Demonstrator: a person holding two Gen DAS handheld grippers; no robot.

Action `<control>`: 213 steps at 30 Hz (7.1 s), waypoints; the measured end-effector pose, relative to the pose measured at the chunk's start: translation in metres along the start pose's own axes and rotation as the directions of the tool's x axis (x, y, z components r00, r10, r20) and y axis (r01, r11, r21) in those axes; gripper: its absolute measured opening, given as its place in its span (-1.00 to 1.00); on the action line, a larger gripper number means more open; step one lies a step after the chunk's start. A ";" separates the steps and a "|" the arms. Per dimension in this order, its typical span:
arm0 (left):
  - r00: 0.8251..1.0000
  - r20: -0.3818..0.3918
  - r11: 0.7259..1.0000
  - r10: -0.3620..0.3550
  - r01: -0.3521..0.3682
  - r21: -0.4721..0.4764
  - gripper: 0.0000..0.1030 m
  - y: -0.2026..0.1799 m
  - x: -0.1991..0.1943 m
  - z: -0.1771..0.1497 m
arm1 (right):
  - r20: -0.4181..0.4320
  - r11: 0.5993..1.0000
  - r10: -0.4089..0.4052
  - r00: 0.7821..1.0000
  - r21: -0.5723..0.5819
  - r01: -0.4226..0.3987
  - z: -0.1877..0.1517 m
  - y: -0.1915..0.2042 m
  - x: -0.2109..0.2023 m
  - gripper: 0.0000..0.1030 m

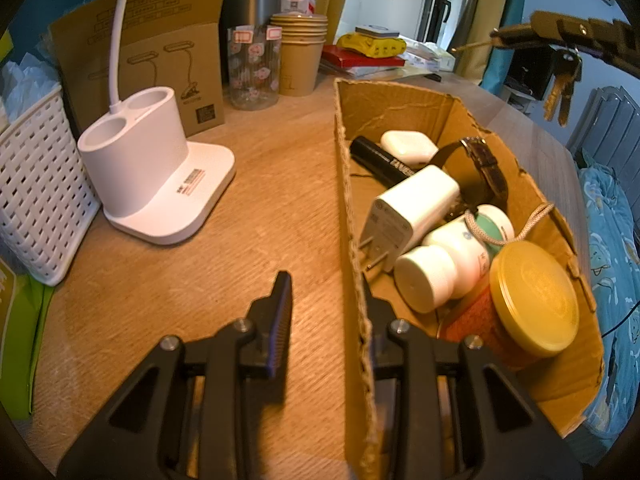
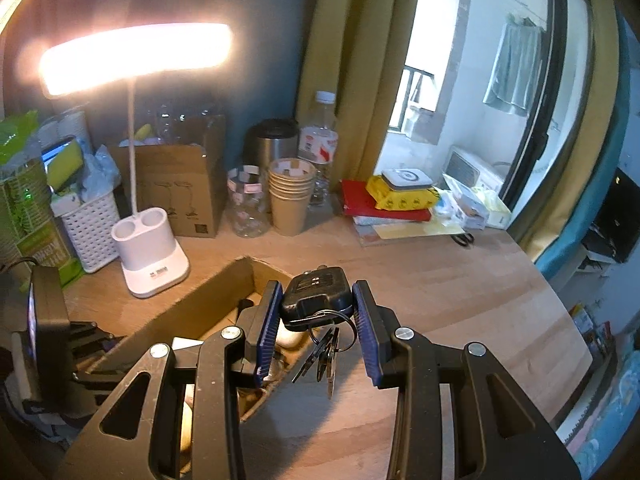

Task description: Organize rigid objects

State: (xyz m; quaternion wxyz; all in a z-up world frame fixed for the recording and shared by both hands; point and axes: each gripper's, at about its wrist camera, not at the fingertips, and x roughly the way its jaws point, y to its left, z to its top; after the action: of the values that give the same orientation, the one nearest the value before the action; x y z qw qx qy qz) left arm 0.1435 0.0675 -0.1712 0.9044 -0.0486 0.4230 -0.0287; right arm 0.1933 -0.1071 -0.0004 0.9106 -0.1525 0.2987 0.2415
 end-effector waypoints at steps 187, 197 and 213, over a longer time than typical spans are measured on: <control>0.822 0.569 0.998 0.024 -0.054 0.036 0.84 -0.078 -0.290 -0.007 | 0.193 0.927 -0.290 0.938 0.301 0.224 -0.108 0.014 -0.235 0.35; 0.827 0.561 0.997 0.018 -0.055 0.049 0.84 -0.083 -0.294 -0.010 | 0.198 0.926 -0.295 0.935 0.300 0.229 -0.108 0.018 -0.241 0.36; 0.828 0.561 0.997 0.007 -0.052 0.064 0.84 -0.086 -0.288 -0.011 | 0.186 0.924 -0.298 0.936 0.301 0.235 -0.105 0.012 -0.237 0.36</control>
State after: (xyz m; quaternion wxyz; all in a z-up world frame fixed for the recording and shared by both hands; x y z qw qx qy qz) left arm -0.0506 0.0085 0.0512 0.9901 -0.0138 0.1390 -0.0153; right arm -0.0293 -0.2243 0.0635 0.9755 -0.0360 0.1990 0.0869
